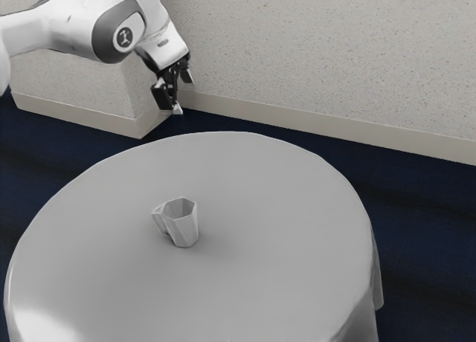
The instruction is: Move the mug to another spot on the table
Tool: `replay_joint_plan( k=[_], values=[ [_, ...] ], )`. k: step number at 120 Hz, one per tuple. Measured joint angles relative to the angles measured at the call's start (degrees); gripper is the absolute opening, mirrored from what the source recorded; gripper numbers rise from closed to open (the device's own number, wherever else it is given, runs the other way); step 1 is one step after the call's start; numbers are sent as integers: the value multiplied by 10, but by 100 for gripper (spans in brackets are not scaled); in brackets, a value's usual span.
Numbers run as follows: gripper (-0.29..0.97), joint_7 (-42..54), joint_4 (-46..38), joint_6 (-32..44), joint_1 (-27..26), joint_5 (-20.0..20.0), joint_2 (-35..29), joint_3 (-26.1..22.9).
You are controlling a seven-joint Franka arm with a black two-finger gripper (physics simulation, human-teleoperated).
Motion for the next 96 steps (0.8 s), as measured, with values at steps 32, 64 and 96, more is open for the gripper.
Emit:
replay_joint_plan(
  k=[32,64,96],
  values=[
    [68,-184,40,-78,-3,53,7,-8],
    [68,-306,79,-102,25,87,7,-2],
    [68,-384,79,-109,20,95,7,-3]
  ],
)
